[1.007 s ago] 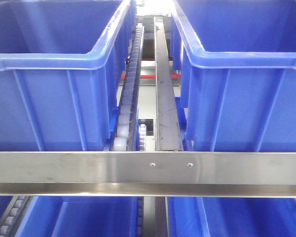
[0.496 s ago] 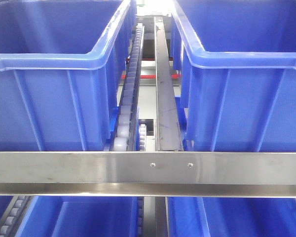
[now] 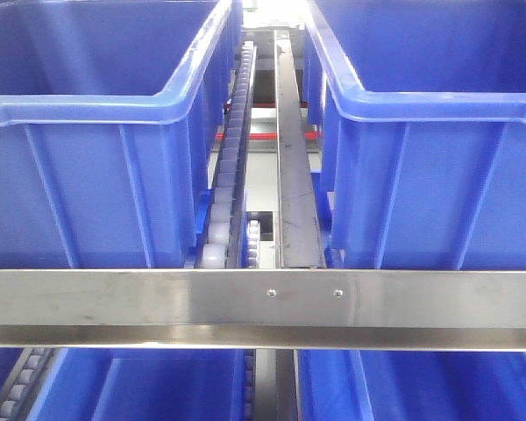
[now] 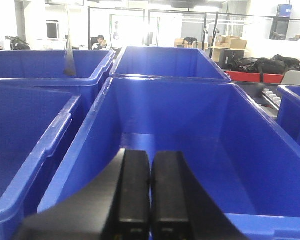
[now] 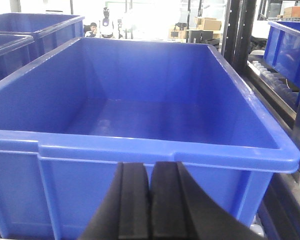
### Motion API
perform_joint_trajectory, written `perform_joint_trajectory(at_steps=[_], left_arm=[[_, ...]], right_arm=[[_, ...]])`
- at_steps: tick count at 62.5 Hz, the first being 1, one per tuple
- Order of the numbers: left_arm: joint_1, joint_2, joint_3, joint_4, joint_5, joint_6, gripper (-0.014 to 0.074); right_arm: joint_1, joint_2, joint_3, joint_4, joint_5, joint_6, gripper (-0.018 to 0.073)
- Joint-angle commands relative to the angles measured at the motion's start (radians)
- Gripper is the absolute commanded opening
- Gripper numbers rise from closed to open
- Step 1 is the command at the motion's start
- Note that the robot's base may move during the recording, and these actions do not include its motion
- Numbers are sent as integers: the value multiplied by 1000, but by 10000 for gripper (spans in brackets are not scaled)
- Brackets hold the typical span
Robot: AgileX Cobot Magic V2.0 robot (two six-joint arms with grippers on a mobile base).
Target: Pick and sort blue part to right shelf
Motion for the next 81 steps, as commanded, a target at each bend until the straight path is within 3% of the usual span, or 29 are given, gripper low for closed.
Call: perform_joint_trajectory(at_steps=[1, 8, 19, 29, 46, 49, 53, 81], left_arm=[[1, 12, -29, -9, -81, -4, 133], [1, 12, -4, -2, -95, -4, 133], [1, -7, 113, 171, -225, -33, 133], [-5, -49, 202, 199, -228, -92, 133], [-28, -176, 332, 166, -215, -92, 133], [-28, -214, 327, 151, -125, -90, 133], [-28, -256, 329, 142, -94, -90, 133], [-29, -250, 329, 142, -83, -90, 133]], right_arm=[[-4, -23, -21, 1, -93, -8, 29], [-4, -23, -21, 1, -93, -8, 29], [-4, -23, -21, 1, -93, -8, 29], [-4, -23, -21, 1, -93, -8, 29], [-4, -23, -21, 1, -93, -8, 29], [-4, -23, -21, 1, -93, -8, 29], [-4, -23, -21, 1, -93, -8, 29], [-4, -22, -21, 1, -86, -8, 29]])
